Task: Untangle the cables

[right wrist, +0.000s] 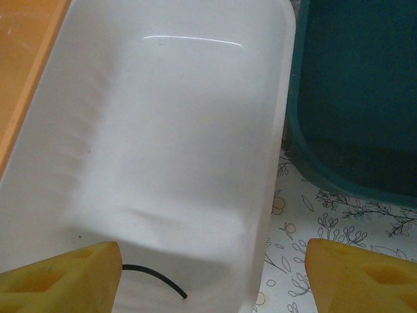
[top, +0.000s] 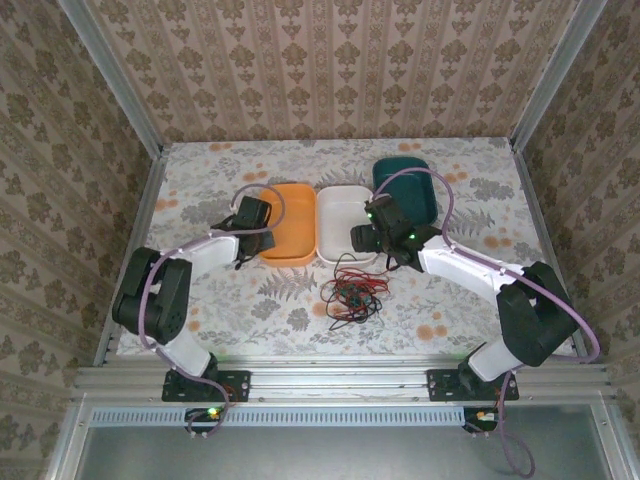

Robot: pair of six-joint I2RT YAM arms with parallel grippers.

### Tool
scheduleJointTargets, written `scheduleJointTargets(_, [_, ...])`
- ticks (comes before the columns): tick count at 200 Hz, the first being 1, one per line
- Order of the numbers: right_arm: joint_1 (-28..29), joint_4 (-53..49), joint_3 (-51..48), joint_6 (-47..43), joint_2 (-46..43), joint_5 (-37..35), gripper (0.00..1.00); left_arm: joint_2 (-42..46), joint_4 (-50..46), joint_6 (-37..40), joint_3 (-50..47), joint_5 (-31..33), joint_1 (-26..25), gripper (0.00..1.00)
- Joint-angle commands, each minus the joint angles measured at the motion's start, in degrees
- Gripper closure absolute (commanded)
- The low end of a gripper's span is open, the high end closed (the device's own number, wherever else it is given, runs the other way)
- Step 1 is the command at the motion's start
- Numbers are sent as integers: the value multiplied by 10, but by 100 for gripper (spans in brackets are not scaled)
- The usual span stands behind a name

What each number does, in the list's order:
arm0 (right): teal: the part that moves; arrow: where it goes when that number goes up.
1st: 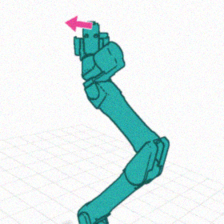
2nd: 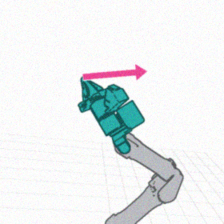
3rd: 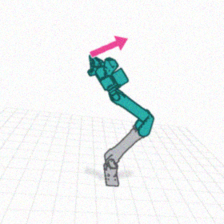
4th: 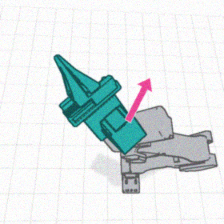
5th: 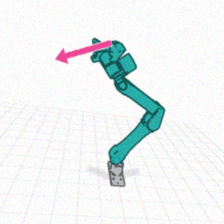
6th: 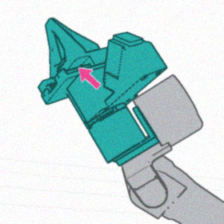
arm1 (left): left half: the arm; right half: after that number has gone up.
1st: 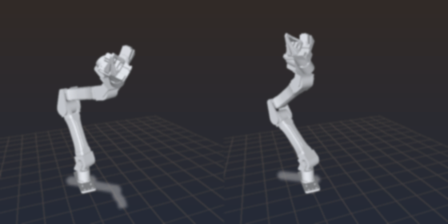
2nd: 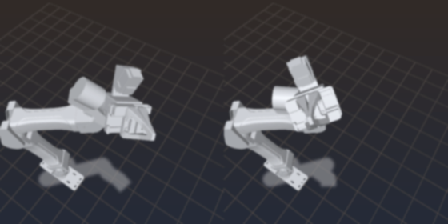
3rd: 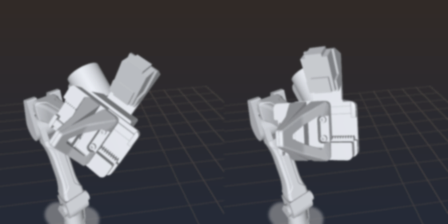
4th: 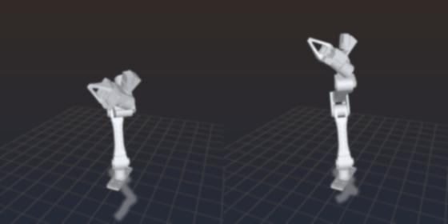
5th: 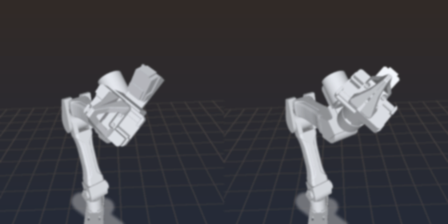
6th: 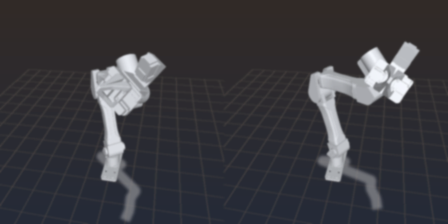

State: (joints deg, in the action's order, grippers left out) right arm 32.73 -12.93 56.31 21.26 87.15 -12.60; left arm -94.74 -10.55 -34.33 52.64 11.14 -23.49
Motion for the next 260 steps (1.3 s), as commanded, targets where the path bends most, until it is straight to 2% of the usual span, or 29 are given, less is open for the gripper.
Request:
scheduleJointTargets(1, [-9,-6,15,17,6,20,24,-35,-15,25,51,15,16,79])
scheduleJointTargets(41, [-17,-24,32,21,28,54,24,-137,-48,82,176,6,53,81])
scheduleJointTargets(56, [-23,-43,41,28,38,67,24,-162,-60,111,221,15,55,79])
scheduleJointTargets(79, [-27,-59,33,23,40,81,25,-161,-66,144,259,17,46,60])
scheduleJointTargets(94, [-29,-62,19,21,38,85,26,-127,-50,163,248,23,31,35])
scheduleJointTargets(102, [-30,-61,12,20,37,86,28,-101,-38,171,231,33,20,26])
scheduleJointTargets(116, [-35,-53,9,13,39,97,35,-52,-18,185,193,55,-10,14])
scheduleJointTargets(130, [-39,-46,15,6,51,108,41,-8,-6,196,153,71,-50,7])
scheduleJointTargets(172, [-59,-23,32,17,100,128,57,72,-17,201,65,67,-157,2])
scheduleJointTargets(192, [-71,-10,42,28,118,150,68,86,-26,199,45,39,-192,1])
scheduleJointTargets(217, [-76,-2,70,33,144,159,83,89,-28,183,31,-3,-204,0])
scheduleJointTargets(260, [-84,-1,151,68,199,137,90,107,-4,171,25,-7,-206,0])
